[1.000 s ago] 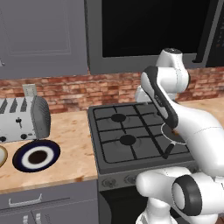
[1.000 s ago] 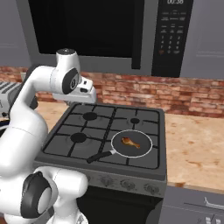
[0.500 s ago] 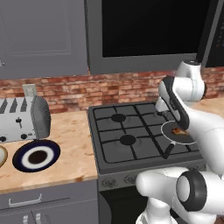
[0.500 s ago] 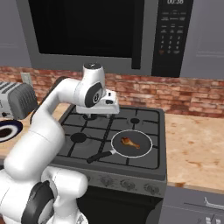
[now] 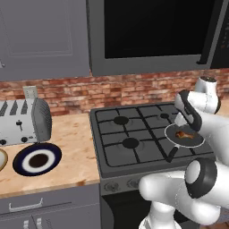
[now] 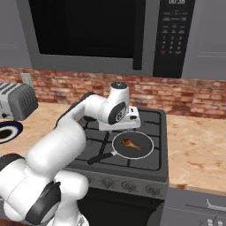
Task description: Place the chicken drumstick on the plate and place the avocado on the same plate.
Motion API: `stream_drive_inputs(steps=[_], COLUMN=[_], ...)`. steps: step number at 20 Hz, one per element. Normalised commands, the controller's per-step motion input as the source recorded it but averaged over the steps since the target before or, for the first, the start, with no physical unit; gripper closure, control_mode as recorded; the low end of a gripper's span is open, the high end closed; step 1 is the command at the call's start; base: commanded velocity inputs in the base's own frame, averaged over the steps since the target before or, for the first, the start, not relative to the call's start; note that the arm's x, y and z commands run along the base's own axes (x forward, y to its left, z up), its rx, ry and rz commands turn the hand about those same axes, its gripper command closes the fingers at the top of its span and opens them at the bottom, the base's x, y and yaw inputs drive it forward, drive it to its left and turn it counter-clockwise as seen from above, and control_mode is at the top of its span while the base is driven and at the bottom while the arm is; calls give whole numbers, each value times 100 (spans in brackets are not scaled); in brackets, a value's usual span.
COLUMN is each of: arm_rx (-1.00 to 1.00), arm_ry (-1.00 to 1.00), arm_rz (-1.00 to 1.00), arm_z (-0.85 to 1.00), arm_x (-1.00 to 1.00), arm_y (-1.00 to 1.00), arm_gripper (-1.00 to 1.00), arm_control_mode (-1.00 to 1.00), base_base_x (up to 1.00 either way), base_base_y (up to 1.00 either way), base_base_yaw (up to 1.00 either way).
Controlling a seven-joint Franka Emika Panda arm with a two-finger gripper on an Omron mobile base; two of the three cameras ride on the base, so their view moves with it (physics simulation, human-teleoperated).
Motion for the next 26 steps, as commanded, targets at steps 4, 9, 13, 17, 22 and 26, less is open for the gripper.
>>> stream_drive_inputs(steps=[4, 9, 13, 17, 22, 26], arm_rx=[-5, 2, 6, 0, 0, 0], arm_ry=[23, 12, 0, 2, 3, 0], arm_rz=[0, 2, 9, 7, 13, 12], arm_z=[-60, -36, -29, -49, -46, -18], arm_x=[47, 30, 15, 29, 16, 8], arm_y=[-47, -15, 0, 0, 0, 0], arm_gripper=[-100, -100, -100, -100, -100, -100], arm_control_mode=[-100, -100, -100, -100, -100, -100], base_base_x=[0, 0, 0, 0, 0, 0], base_base_y=[0, 0, 0, 0, 0, 0], base_base_yaw=[0, 0, 0, 0, 0, 0])
